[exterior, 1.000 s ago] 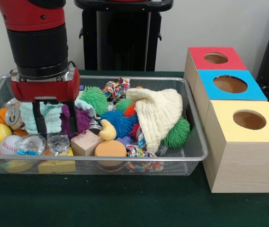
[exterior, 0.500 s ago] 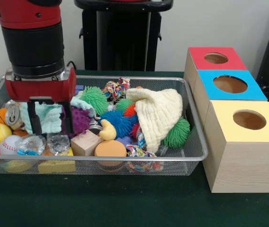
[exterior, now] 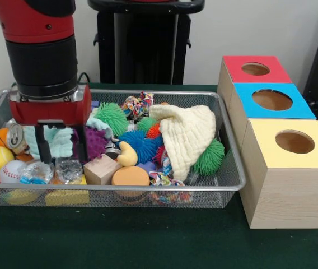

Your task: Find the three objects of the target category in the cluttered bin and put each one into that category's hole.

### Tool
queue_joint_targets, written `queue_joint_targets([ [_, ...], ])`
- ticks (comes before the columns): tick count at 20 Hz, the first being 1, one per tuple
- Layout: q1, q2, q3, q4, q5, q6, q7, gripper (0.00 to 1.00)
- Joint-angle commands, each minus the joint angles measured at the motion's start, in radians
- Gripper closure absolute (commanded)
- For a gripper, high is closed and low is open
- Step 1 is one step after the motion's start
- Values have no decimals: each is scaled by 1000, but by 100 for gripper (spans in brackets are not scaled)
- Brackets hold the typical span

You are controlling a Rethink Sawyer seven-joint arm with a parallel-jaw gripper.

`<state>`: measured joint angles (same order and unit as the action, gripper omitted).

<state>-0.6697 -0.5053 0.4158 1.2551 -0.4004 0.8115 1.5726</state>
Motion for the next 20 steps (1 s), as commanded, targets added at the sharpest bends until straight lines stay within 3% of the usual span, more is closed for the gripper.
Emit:
queue_joint_targets([
  [1, -22, 67, 59, 48, -82, -88, -176, 0],
  [20, -64, 95, 44, 148, -137, -207, -150, 0],
])
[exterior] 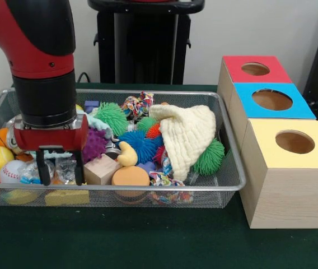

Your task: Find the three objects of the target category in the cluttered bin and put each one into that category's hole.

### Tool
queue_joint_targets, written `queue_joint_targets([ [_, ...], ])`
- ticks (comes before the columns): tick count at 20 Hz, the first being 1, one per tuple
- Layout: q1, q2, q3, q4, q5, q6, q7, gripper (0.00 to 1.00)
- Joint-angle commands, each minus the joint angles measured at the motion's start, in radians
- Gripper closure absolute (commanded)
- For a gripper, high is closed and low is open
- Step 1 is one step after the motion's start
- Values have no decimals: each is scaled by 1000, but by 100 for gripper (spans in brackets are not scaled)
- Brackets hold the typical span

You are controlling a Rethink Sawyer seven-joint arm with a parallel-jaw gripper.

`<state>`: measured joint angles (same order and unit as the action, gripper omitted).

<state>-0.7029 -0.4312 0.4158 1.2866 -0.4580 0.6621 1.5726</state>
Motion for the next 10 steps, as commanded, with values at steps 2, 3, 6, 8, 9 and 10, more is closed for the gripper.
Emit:
queue_joint_targets([
  [2, -33, 24, 42, 122, -82, -60, -142, 0],
  [3, -34, 22, 39, 129, -85, -58, -139, 0],
  [6, -28, 9, 27, 144, -93, -48, -126, 0],
  [8, -21, -8, 23, 156, -96, -42, -114, 0],
  [9, -18, -18, 19, 166, -98, -42, -107, 0],
  [10, -8, -31, 16, 170, -98, -31, -97, 0],
])
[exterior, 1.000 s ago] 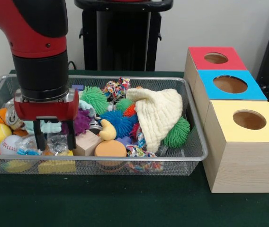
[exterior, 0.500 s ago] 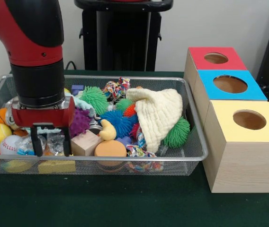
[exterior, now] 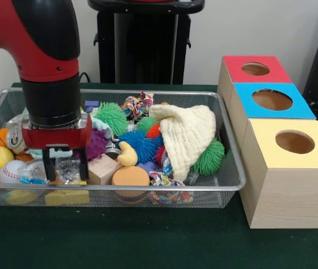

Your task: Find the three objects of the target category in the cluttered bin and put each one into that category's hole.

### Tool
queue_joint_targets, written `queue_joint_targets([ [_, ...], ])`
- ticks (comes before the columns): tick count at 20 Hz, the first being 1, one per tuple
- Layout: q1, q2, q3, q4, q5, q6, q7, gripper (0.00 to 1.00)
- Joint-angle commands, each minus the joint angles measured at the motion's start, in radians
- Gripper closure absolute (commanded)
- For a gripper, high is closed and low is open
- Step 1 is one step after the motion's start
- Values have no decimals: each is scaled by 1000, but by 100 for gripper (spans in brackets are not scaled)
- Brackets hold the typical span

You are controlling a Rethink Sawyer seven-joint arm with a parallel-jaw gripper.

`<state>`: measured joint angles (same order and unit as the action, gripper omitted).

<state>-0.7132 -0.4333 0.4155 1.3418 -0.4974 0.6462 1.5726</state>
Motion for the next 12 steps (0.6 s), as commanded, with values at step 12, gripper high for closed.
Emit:
queue_joint_targets([
  [12, 14, -74, 24, 119, -42, 44, -98, 0],
])
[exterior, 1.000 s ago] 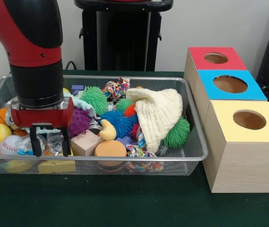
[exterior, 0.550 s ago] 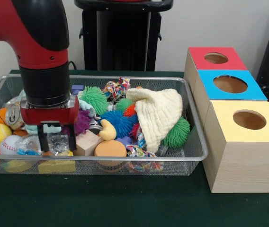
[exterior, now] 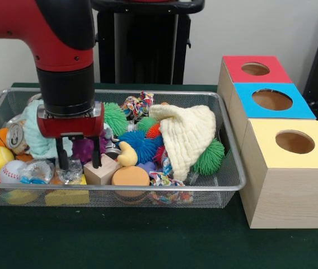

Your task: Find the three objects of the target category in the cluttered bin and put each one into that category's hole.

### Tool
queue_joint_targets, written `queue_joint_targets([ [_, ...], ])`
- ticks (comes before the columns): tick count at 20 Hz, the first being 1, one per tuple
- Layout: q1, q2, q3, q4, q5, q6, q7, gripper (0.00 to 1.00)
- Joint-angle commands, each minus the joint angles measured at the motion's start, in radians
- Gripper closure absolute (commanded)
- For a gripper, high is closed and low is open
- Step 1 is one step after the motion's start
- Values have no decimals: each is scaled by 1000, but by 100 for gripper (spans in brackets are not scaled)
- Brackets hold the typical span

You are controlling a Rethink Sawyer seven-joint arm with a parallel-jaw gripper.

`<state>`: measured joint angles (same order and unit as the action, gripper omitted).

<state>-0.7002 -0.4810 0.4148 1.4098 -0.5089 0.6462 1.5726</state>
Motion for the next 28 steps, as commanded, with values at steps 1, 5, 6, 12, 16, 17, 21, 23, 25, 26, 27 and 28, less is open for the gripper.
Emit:
queue_joint_targets([
  [1, -3, -29, 24, 58, -32, 38, -97, 0],
  [5, -4, -15, 26, 34, -32, 45, -104, 0],
  [6, -5, -11, 26, 29, -33, 47, -106, 0],
  [12, -3, -28, 3, 61, -44, 56, -98, 0],
  [16, -4, -66, -11, 111, -40, 64, -82, 0],
  [17, -4, -71, -13, 118, -38, 67, -79, 0],
  [21, -6, -97, -23, 152, -35, 76, -72, 0],
  [23, -6, -112, -26, 168, -34, 80, -69, 0],
  [25, -8, -123, -26, 180, -32, 80, -67, 0],
  [26, -10, -125, -25, 185, -33, 76, -66, 0],
  [27, -12, -127, -25, 191, -34, 71, -65, 0],
  [28, -14, -129, -24, 197, -35, 66, -65, 0],
])
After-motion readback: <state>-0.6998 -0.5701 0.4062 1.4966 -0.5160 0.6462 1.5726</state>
